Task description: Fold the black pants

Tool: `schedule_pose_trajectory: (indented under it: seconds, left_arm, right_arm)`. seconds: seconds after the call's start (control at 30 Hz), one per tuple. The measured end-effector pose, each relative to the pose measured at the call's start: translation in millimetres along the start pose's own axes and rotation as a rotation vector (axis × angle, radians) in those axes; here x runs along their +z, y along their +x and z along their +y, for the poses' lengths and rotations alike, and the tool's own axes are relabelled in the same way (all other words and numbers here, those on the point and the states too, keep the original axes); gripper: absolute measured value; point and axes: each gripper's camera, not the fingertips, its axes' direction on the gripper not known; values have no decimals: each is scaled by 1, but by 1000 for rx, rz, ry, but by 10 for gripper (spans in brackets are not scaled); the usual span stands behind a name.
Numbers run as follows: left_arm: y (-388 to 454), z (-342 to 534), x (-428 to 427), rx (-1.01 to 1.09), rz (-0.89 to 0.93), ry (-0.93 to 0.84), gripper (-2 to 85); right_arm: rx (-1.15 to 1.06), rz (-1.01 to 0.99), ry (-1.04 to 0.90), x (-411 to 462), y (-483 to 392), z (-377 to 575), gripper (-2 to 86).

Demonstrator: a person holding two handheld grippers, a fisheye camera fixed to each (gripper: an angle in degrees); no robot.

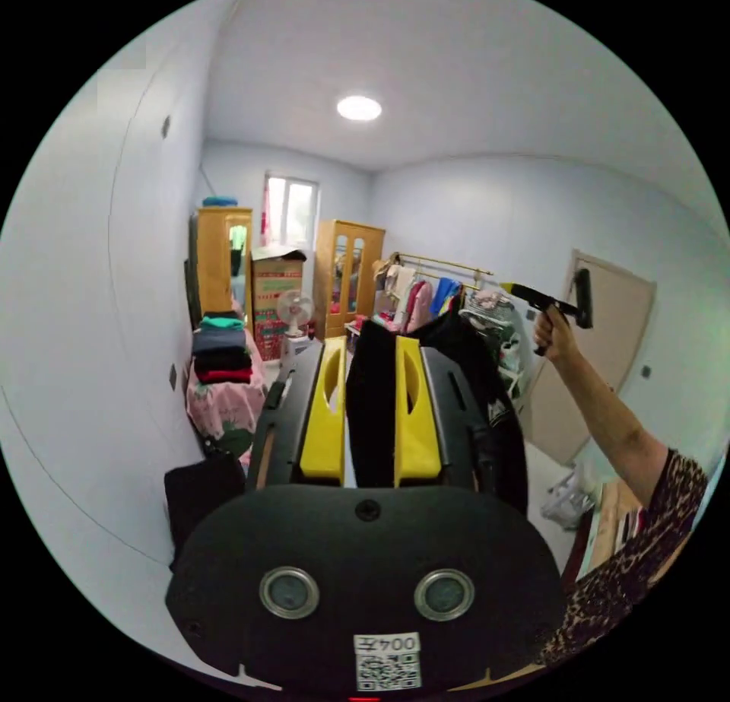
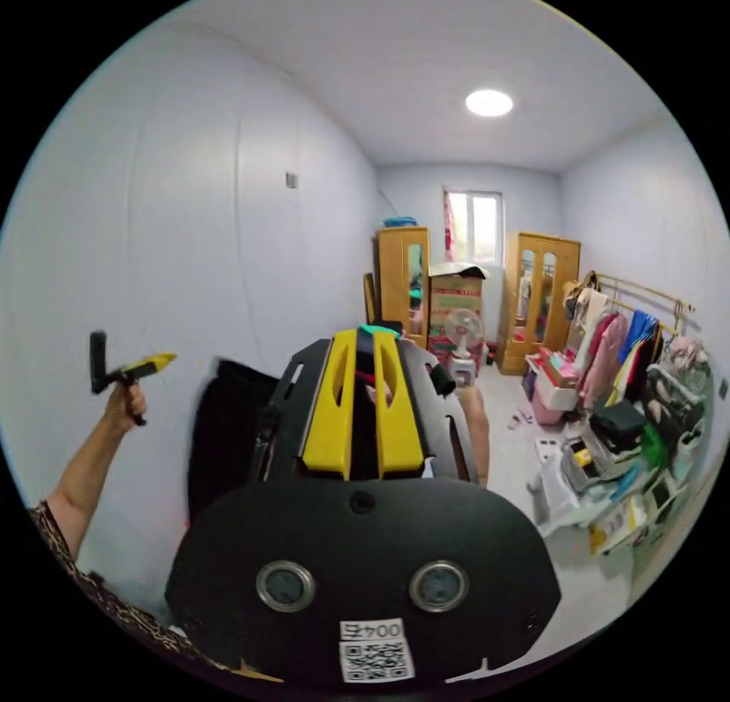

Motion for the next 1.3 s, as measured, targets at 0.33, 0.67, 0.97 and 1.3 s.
schedule_pose_trajectory:
  seconds: [0.33,0.67,0.97,1.3]
  left_arm:
    - [-47,208,77,-128,83,-257,121]
    - [74,457,130,31,142,-816,129]
    - [24,507,182,-79,47,-1005,114]
    - [-113,593,102,-1220,261,-332,60]
  right_arm:
    - [-53,-402,-444,61,-41,237,50]
    - [230,-534,-1038,81,-127,503,85]
    - [121,-428,-1066,115,-155,453,86]
    - [-138,-196,-1466,218,-188,417,55]
